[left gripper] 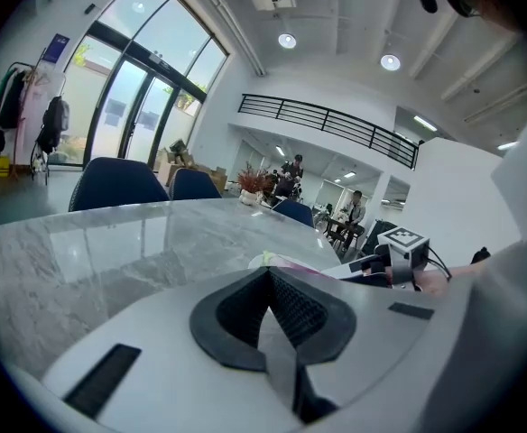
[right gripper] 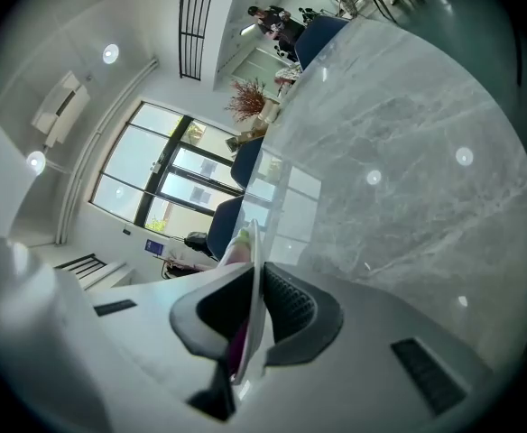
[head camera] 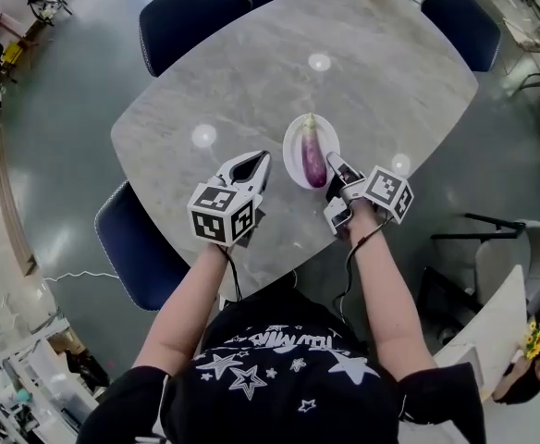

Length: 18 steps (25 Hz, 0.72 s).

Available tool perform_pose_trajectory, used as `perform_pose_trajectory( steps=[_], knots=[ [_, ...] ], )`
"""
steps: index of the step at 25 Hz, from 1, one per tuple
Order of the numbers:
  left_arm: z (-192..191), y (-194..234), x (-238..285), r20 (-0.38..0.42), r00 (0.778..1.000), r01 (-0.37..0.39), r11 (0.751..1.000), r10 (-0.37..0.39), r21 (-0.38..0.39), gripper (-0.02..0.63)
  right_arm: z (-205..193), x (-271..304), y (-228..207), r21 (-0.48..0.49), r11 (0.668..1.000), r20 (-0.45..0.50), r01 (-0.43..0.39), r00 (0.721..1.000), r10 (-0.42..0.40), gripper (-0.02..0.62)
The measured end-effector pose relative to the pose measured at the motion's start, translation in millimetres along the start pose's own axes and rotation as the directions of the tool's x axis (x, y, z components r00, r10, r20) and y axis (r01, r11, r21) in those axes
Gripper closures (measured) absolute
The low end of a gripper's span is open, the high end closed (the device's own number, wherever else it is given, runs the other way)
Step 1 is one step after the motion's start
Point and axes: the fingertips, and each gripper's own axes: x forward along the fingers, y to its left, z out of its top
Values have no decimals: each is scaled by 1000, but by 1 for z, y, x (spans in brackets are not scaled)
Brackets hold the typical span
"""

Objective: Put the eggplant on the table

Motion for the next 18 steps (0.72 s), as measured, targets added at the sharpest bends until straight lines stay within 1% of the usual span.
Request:
perform_pose_trajectory(
  steps=[9,18],
  knots=[
    [-8,22,11,-15,1000,-18,999,18,-32,599,1,18,-22,-1,999,-9,42,999,-42,565],
    [-12,27,17,-29,1000,-13,999,11,-45,600,-3,32,-33,3,997,-20,77,997,-77,565]
  ],
)
